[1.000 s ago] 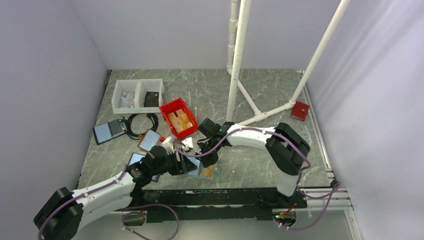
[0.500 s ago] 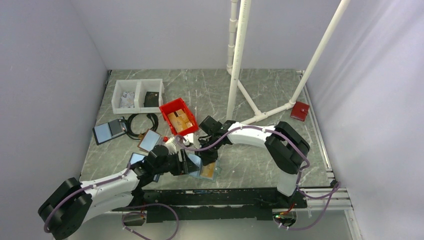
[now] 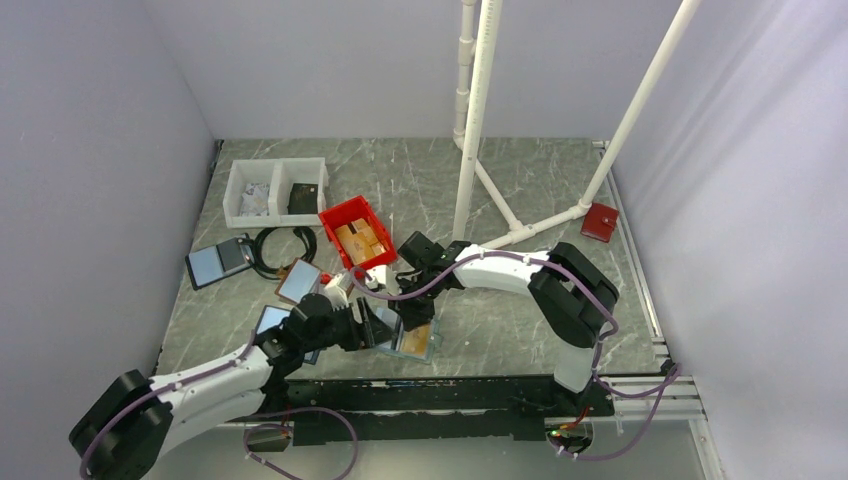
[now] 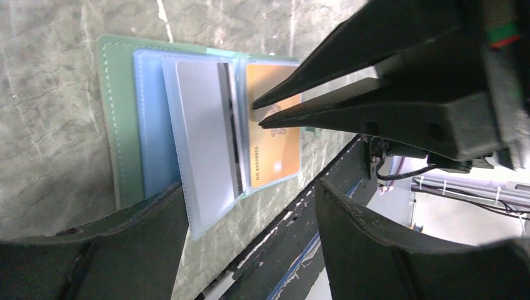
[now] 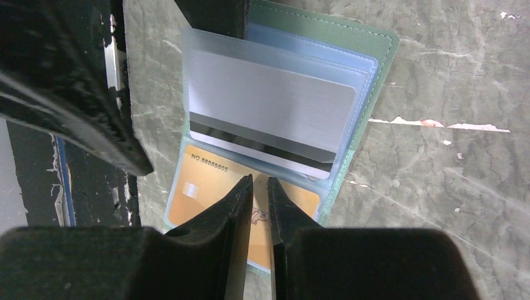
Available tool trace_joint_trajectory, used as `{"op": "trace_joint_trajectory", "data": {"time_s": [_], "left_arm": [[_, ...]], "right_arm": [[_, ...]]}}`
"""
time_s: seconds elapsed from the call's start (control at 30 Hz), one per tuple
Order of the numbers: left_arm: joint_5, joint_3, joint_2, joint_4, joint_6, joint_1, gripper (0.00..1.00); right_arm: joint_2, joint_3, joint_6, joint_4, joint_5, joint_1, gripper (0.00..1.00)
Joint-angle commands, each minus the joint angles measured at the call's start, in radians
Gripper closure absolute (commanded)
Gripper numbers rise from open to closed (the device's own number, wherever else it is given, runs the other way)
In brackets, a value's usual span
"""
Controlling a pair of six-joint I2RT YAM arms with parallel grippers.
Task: Take the credit cards out of the card holder
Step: Pick up the card holder from the center of the board.
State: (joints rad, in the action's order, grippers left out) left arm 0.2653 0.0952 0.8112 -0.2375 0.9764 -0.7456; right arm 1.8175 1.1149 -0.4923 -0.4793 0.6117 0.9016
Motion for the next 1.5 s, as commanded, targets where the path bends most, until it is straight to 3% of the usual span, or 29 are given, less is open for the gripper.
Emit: {"op": "trace_joint_trajectory", "data": {"time_s": [0.0, 0.07, 0.17, 0.33, 0.53, 0.67, 0.77, 0.87, 1.1, 1.2, 1.3, 1.47], "left_arm": [[0.02, 0.002, 0.082, -0.092, 0.01, 0.004, 0.26], [0.023, 0.009, 0.122, -0.11, 0.011, 0.003, 0.32], [0.014, 0.02, 0.158, -0.111, 0.018, 0.005, 0.52], [-0.017, 0.03, 0.16, -0.076, 0.021, 0.01, 0.67], [-0.03, 0.017, 0.166, -0.122, 0.011, 0.015, 1.0], [-0.017, 0.003, 0.14, -0.174, -0.036, 0.014, 1.0], [-0.011, 0.002, 0.094, -0.192, -0.083, 0.014, 1.0], [-0.019, 0.007, 0.049, -0.193, -0.126, 0.014, 1.0], [-0.027, -0.014, 0.015, -0.337, -0.162, 0.014, 1.0], [-0.014, -0.016, 0.031, -0.404, -0.179, 0.014, 1.0], [-0.002, -0.005, 0.05, -0.461, -0.206, 0.015, 1.0], [-0.008, -0.008, 0.05, -0.56, -0.247, 0.012, 1.0]], "right_arm": [[0.01, 0.022, 0.011, 0.016, 0.024, -0.006, 0.82], [0.006, 0.023, 0.007, 0.012, 0.03, -0.008, 0.82], [-0.01, 0.025, -0.006, 0.001, 0.037, -0.016, 0.82], [-0.083, 0.029, -0.068, -0.037, 0.033, -0.02, 0.83], [-0.219, 0.021, -0.174, -0.099, 0.035, -0.021, 0.83], [-0.346, 0.004, -0.242, -0.123, -0.013, -0.027, 0.82], [-0.379, 0.005, -0.229, -0.125, -0.056, -0.084, 0.73], [-0.322, 0.097, -0.191, -0.253, 0.087, -0.169, 0.65], [-0.487, -0.003, -0.123, -0.096, 0.021, -0.18, 0.59], [-0.488, -0.011, -0.098, -0.103, 0.153, -0.221, 0.45], [-0.444, -0.001, -0.068, -0.131, 0.287, -0.239, 0.44], [-0.407, -0.042, 0.098, -0.022, 0.327, -0.238, 0.41]]}}
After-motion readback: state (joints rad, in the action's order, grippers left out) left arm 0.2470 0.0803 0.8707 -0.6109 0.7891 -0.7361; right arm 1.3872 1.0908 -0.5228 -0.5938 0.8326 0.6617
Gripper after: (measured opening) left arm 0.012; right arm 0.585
